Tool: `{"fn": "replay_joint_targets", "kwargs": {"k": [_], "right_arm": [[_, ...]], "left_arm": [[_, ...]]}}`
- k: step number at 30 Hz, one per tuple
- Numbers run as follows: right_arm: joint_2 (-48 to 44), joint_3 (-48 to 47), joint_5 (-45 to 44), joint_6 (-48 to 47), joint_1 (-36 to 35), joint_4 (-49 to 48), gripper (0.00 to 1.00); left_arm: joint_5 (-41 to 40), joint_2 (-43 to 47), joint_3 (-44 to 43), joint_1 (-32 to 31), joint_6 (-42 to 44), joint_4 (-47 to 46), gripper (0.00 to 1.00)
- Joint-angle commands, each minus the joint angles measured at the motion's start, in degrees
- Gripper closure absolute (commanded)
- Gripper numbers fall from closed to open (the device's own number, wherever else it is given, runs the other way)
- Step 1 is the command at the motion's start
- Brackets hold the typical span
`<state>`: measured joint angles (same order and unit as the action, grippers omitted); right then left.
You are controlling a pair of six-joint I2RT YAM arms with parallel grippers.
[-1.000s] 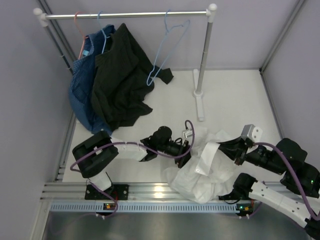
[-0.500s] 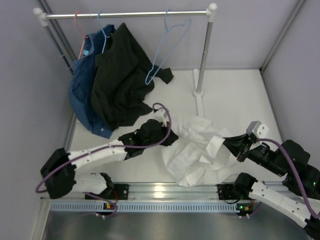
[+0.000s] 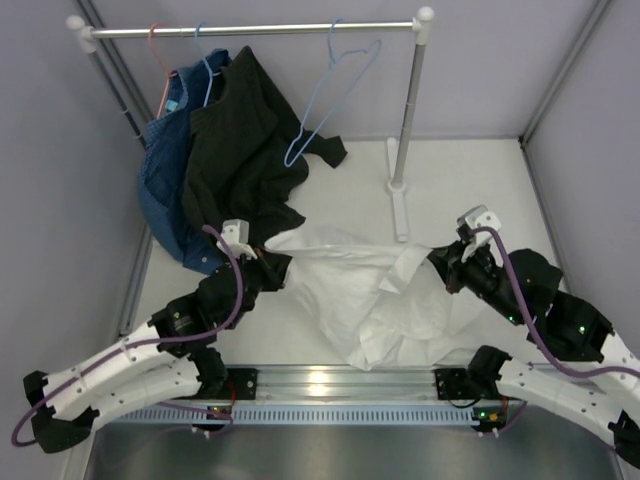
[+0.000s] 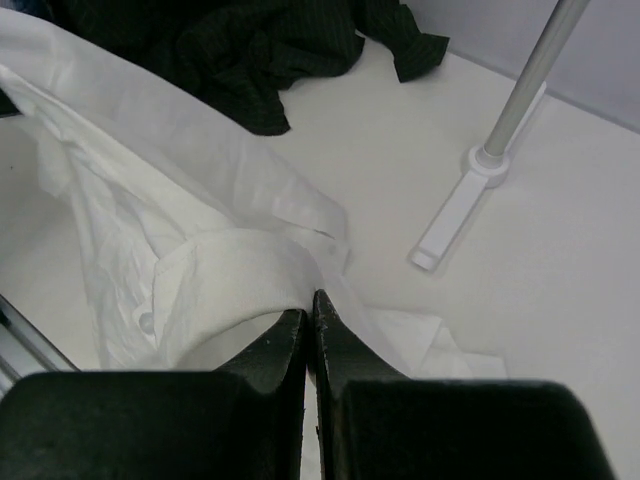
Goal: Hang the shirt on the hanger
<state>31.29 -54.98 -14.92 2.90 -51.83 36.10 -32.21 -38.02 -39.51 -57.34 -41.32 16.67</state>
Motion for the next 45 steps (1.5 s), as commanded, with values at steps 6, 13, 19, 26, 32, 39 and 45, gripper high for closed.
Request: {"fn": "replay_joint_targets", "kwargs": {"k": [6,13,19,26,32,39,45], "right_arm": [[5.5,-9.5,-5.5,2.0,0.3,-9.4,1.0],[8.2,-10.9,-5.9,2.6,0.4,-9.2,1.0],[9.5,-5.5,-8.8,5.4,0.5,-9.1,1.0],[14.6,-1.5,-3.8,9.6,0.5,-6.8,1.0],[23.9,-3.0,-1.9,14.7,0.6,-6.0,1.0],[34.8,-8.3,-1.8,18.8,0.6,-5.1,1.0],[35.6,-10.2,-3.5,18.6,0.7,-5.3,1.0]], "left_arm": [[-16.7,-1.0,-15.1,-6.7,22.2,2.6,1.0],[-24.1,-5.7,-18.9,-11.5,15.5,8.6,1.0],[-15.5,-20.1,-4.1,-12.6,-15.7,9.2,1.0],[-12.3,-22.3,1.0,-12.6,-21.3,6.2,0.36],[-9.0,-16.7,-10.1,-12.6,-0.8,7.9,0.02],[-2.1,-25.3,-19.3,-13.0,8.3,6.2,0.02],[-0.4,-31.5,-19.5,-13.0,11.3,0.7,0.09]]}}
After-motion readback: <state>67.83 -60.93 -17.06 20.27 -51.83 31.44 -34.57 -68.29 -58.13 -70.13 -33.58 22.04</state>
